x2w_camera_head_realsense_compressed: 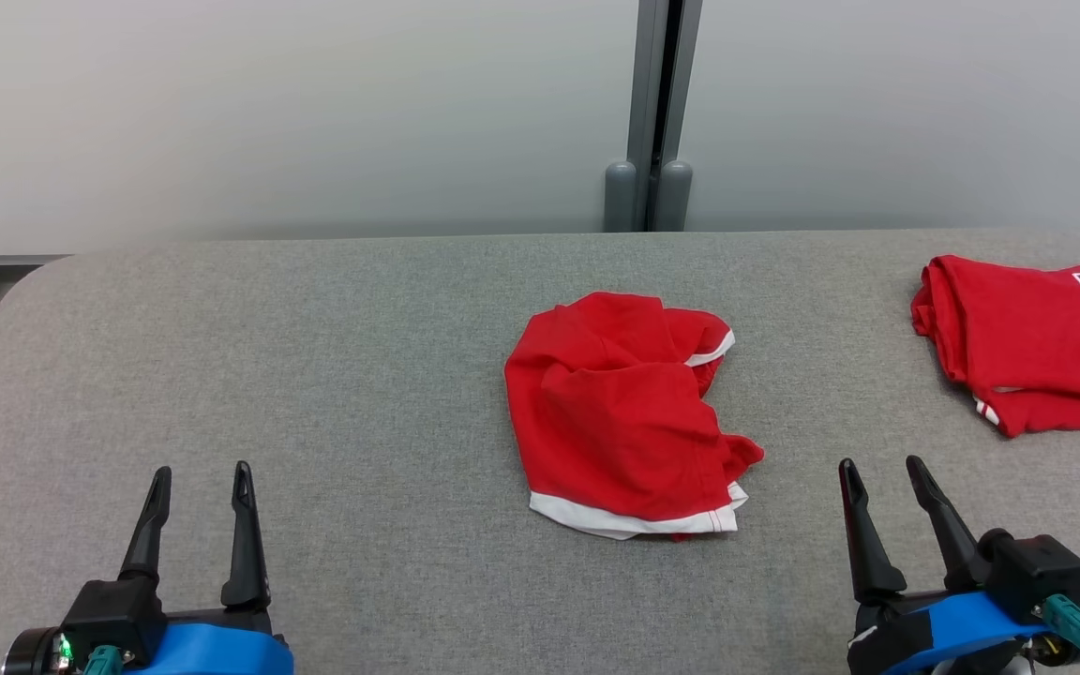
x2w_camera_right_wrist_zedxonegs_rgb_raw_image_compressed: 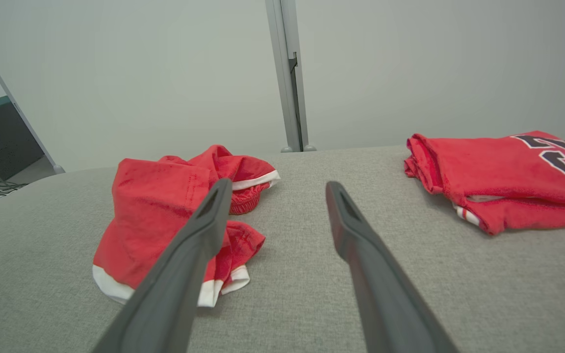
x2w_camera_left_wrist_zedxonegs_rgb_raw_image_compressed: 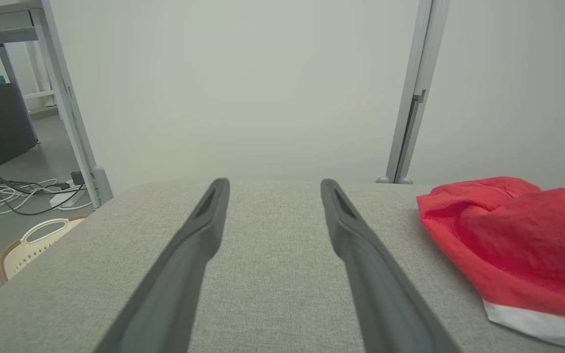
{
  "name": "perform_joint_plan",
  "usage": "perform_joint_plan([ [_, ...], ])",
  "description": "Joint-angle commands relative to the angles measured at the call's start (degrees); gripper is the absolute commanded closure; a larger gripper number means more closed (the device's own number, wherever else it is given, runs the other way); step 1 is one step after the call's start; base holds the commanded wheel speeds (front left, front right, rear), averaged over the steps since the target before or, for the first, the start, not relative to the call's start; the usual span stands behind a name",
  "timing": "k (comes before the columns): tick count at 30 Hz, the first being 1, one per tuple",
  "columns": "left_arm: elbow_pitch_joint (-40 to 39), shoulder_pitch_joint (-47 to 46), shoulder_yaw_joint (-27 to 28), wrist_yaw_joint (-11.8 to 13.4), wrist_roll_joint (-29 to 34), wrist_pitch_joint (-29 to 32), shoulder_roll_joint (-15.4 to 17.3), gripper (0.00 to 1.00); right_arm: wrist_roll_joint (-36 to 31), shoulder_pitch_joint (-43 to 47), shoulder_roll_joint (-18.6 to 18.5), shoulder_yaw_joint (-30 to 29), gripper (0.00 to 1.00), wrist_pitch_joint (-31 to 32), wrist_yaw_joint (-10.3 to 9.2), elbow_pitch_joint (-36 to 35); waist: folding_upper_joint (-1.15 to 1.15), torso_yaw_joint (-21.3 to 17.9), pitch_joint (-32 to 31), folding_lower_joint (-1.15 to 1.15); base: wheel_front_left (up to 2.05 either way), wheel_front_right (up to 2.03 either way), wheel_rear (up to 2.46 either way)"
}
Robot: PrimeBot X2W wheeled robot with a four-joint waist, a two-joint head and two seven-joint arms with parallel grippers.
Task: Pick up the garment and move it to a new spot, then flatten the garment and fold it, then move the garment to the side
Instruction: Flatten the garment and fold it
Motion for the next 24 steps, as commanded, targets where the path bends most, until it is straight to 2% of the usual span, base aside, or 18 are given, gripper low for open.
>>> perform_joint_plan([
  [1,0.2,-0.2,0.6,-0.4,0.6,-0.3,-0.3,0.00,-0.3,0.4,-0.1,0.0,0.00,0.1,0.00,-0.1,0.00,0.0,0.1,0.00,0.00,0.00,0.00],
  [9,0.4,-0.5,1.3,-1.0,1.5,-0.3,-0.9,0.00,-0.4,0.1,-0.1,0.2,0.00,0.0,0.00,0.1,0.00,0.1,0.3,0.00,0.00,0.00,0.00],
  [17,0.4,-1.6,1.9,-1.6,2.5,-0.3,-1.6,0.00,-0.7,-4.7,-1.6,4.8,0.00,1.2,0.00,0.7,0.00,0.4,1.4,0.00,0.00,0.00,0.00],
  [24,0.6,-3.0,1.8,-2.2,3.0,-0.3,-2.4,0.00,-0.2,-9.1,-3.3,8.9,0.00,2.7,0.00,6.9,0.00,2.0,3.0,0.00,0.00,0.00,0.00],
])
